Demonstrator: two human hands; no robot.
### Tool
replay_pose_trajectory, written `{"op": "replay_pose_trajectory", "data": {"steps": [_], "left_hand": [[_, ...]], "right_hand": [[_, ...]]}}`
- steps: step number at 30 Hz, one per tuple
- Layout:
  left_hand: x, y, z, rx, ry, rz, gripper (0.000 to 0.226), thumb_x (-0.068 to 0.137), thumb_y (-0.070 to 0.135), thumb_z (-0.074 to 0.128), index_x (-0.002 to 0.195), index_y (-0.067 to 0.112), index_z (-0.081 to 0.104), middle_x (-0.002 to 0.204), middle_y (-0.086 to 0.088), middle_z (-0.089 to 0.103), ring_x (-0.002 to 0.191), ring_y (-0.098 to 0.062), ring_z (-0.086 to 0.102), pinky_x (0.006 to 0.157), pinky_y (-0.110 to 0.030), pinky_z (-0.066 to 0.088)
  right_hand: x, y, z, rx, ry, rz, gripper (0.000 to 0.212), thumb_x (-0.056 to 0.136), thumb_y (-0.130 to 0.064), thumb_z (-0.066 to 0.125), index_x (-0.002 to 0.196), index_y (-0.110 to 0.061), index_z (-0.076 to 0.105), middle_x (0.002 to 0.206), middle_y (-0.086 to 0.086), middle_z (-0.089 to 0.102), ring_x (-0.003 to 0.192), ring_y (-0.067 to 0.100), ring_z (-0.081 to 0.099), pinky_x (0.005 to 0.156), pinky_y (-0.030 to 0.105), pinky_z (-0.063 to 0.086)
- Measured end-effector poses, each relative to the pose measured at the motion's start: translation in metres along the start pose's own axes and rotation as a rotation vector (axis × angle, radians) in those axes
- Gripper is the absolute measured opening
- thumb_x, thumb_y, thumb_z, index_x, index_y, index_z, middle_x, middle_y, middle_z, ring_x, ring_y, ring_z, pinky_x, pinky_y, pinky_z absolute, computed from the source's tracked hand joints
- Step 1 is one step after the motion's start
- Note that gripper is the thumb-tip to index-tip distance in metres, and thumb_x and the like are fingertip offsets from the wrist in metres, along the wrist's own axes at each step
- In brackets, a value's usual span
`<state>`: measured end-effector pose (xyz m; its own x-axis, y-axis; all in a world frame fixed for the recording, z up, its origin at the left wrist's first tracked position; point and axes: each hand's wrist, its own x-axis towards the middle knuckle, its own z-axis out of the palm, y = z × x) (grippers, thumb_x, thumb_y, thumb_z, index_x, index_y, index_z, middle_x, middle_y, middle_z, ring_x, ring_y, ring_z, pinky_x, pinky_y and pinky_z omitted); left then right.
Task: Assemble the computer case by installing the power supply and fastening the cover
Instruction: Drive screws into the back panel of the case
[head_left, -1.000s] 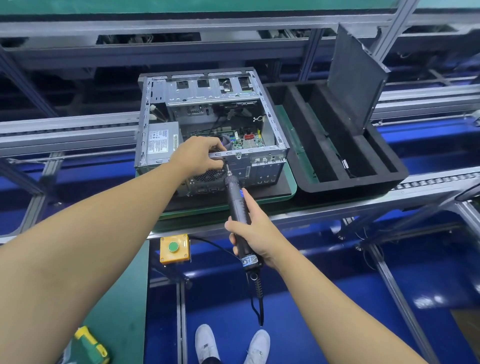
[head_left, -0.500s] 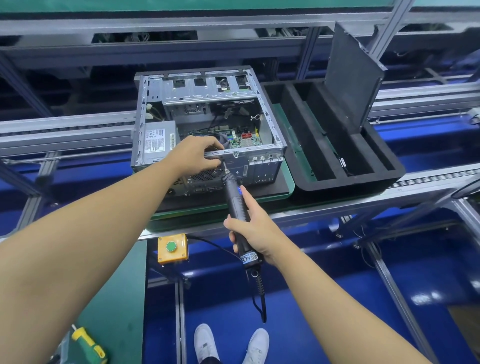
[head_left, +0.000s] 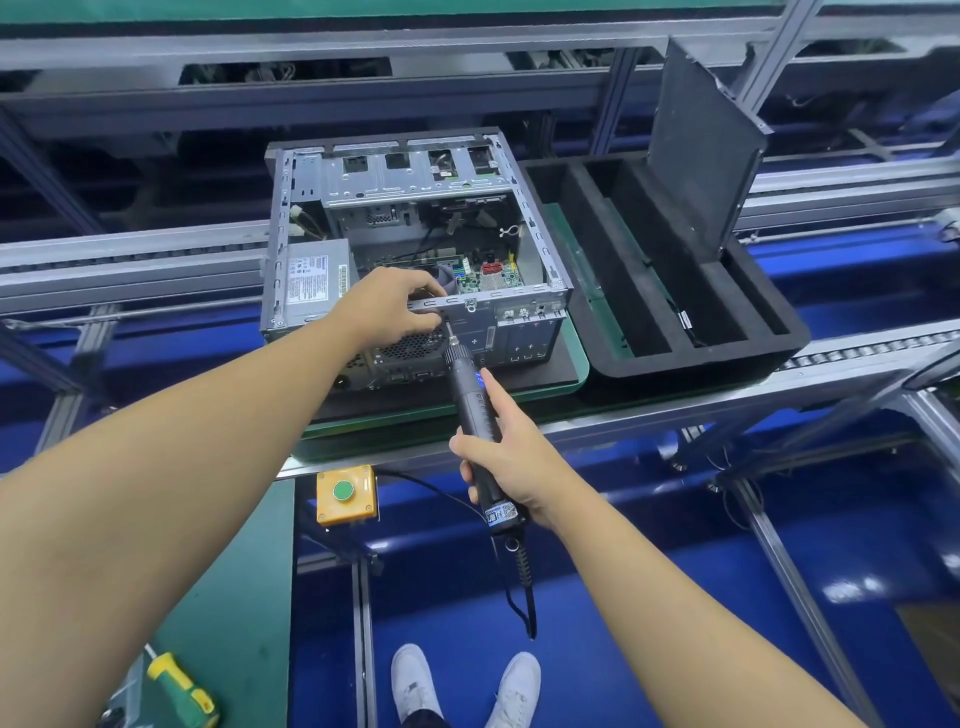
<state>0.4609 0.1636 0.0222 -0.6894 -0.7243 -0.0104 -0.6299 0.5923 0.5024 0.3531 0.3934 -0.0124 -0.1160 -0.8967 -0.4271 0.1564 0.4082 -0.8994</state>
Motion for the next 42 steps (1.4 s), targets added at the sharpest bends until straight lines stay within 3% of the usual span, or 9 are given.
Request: {"op": "replay_pose_trajectory", "data": {"steps": [4,11,19,22,26,32,39,42], "left_hand": [[0.0009,0.0002,0.0002,0.005,-0.002,-0.008,0.031,0.085,0.032,0.075,0.115,0.026,0.068,0.116,-0.003,0.068,0.104,-0.021,0.06,0.086,-0.034,0.048],[0.0042,-0.0025,0.0003,0.015,-0.021,-0.003,0.03,0.085,0.032,0.076,0.113,0.027,0.067,0.128,-0.005,0.066,0.123,-0.026,0.056,0.098,-0.039,0.047],[0.0071,-0.0055,0.0029,0.095,0.001,0.017,0.032,0.083,0.037,0.072,0.114,0.03,0.066,0.105,0.003,0.069,0.08,-0.015,0.056,0.07,-0.032,0.044],[0.0063,-0.0046,0.0028,0.098,0.008,0.01,0.031,0.082,0.037,0.071,0.112,0.031,0.066,0.091,0.007,0.064,0.068,0.0,0.05,0.062,-0.03,0.038],[0.0048,-0.0036,0.003,0.102,0.009,0.013,0.029,0.082,0.038,0.07,0.11,0.032,0.065,0.079,0.014,0.06,0.064,-0.002,0.052,0.056,-0.027,0.037],[0.0047,-0.0039,0.0049,0.098,0.027,0.021,0.028,0.082,0.042,0.071,0.108,0.033,0.065,0.079,0.02,0.058,0.065,-0.005,0.055,0.055,-0.027,0.04],[0.0068,-0.0086,0.0071,0.112,0.05,0.038,0.031,0.082,0.045,0.074,0.109,0.032,0.066,0.08,0.011,0.061,0.067,-0.005,0.054,0.055,-0.026,0.035],[0.0076,-0.0097,0.008,0.119,0.053,0.049,0.034,0.082,0.046,0.075,0.111,0.03,0.067,0.088,0.01,0.061,0.076,-0.015,0.057,0.061,-0.028,0.039]], "right_hand": [[0.0019,0.0014,-0.0002,-0.009,0.002,0.009,0.09,0.094,-0.014,0.067,0.158,-0.055,0.018,0.079,0.006,0.068,0.069,0.024,0.062,0.063,0.04,0.059],[0.0048,0.0027,0.0004,0.07,-0.014,0.017,0.09,0.092,-0.013,0.069,0.157,-0.054,0.023,0.073,0.004,0.065,0.068,0.026,0.058,0.057,0.036,0.054],[0.004,0.0053,-0.0021,0.01,-0.007,0.005,0.096,0.088,-0.014,0.072,0.157,-0.054,0.02,0.09,0.006,0.066,0.067,0.02,0.061,0.06,0.037,0.057],[0.0036,0.0061,-0.0028,-0.016,-0.004,0.001,0.095,0.088,-0.015,0.071,0.157,-0.056,0.02,0.094,0.006,0.066,0.068,0.02,0.062,0.062,0.038,0.058],[0.0026,0.0065,-0.0015,-0.02,-0.006,-0.011,0.095,0.087,-0.015,0.07,0.156,-0.056,0.02,0.091,0.006,0.065,0.069,0.021,0.061,0.063,0.039,0.057],[0.0013,0.0058,-0.0021,-0.034,0.001,-0.013,0.095,0.089,-0.013,0.069,0.158,-0.055,0.018,0.093,0.007,0.066,0.068,0.021,0.061,0.063,0.037,0.057],[-0.0011,0.0056,-0.0029,-0.021,0.0,-0.008,0.095,0.087,-0.014,0.069,0.155,-0.06,0.02,0.092,0.005,0.066,0.065,0.02,0.061,0.061,0.036,0.057],[-0.003,0.0065,-0.0022,-0.046,-0.019,-0.022,0.095,0.085,-0.017,0.069,0.153,-0.062,0.02,0.089,0.003,0.068,0.066,0.019,0.062,0.062,0.037,0.057]]}}
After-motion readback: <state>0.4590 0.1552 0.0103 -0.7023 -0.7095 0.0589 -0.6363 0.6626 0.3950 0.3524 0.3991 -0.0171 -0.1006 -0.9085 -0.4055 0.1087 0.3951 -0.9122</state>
